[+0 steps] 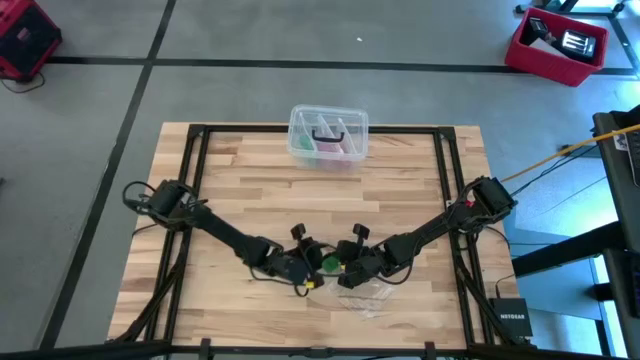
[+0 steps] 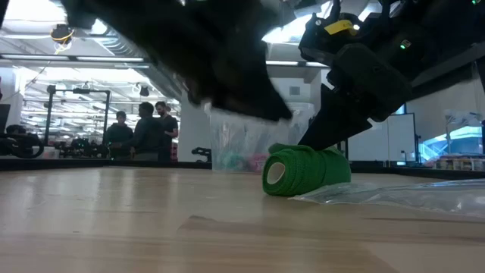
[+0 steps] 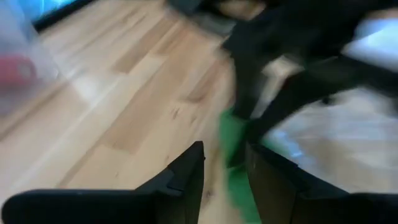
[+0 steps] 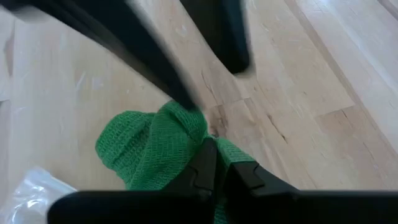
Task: Roll bandage
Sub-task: Roll the green bandage
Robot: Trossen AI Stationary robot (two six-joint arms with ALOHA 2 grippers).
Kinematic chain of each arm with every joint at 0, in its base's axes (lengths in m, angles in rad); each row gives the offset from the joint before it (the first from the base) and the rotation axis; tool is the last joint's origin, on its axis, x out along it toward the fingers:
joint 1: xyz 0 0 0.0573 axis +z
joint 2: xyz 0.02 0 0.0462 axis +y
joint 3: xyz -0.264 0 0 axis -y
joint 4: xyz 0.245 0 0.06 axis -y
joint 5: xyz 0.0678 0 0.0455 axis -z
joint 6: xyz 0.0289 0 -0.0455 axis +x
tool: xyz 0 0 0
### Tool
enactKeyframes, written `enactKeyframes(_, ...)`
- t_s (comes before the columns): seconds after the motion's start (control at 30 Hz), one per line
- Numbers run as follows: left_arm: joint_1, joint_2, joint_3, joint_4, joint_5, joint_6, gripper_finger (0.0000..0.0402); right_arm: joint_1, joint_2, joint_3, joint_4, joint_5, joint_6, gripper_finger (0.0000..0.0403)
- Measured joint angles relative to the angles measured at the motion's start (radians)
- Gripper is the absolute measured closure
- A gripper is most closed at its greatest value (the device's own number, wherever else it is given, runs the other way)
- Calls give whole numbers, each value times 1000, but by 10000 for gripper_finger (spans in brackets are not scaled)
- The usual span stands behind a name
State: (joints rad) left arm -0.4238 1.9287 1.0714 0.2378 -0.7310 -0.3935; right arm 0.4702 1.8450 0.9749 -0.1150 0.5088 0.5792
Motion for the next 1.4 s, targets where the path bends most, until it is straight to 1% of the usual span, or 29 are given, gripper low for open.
enactKeyframes(0.07, 23, 27, 0, 3, 25, -48, 297, 1, 0, 0, 0, 2, 0, 388)
enactKeyframes(0.2, 37, 59, 0, 14, 141, -104, 305, 0, 0, 0, 0, 2, 0, 388)
enactKeyframes(0.4, 26, 94, 2, 31, 150, -157, 313, 2, -3, 0, 2, 7, 0, 388)
enactKeyframes(0.53, 22, 107, 3, 60, 156, -168, 313, 23, -36, -3, -11, 16, -40, 381)
enactKeyframes(0.6, 22, 107, 2, 70, 159, -159, 314, 38, -65, -4, -14, 27, -67, 364)
enactKeyframes(0.67, 22, 108, 2, 78, 159, -151, 314, 58, -93, -4, -20, 41, -90, 337)
enactKeyframes(0.77, 22, 109, 2, 93, 164, -145, 314, 77, -134, -3, -71, 17, -100, 292)
enactKeyframes(0.87, 22, 110, 2, 93, 165, -145, 314, 81, -170, -1, -122, 7, -86, 259)
enactKeyframes(0.93, 23, 110, 1, 93, 165, -145, 314, 82, -173, 0, -156, 66, -71, 247)
enactKeyframes(1.0, 23, 110, 1, 95, 165, -144, 314, 80, -172, -1, -179, 129, -62, 243)
enactKeyframes(1.07, 23, 110, 1, 95, 165, -145, 314, 80, -173, -1, -189, 130, -63, 243)
enactKeyframes(1.2, 23, 110, 1, 95, 165, -145, 314, 86, -173, -1, -201, 1, -110, 248)
enactKeyframes(1.27, 23, 110, 1, 96, 165, -141, 314, 100, -173, -7, -198, -30, -129, 253)
enactKeyframes(1.4, 23, 110, 0, 97, 164, -131, 314, 114, -173, -57, -149, 47, -168, 264)
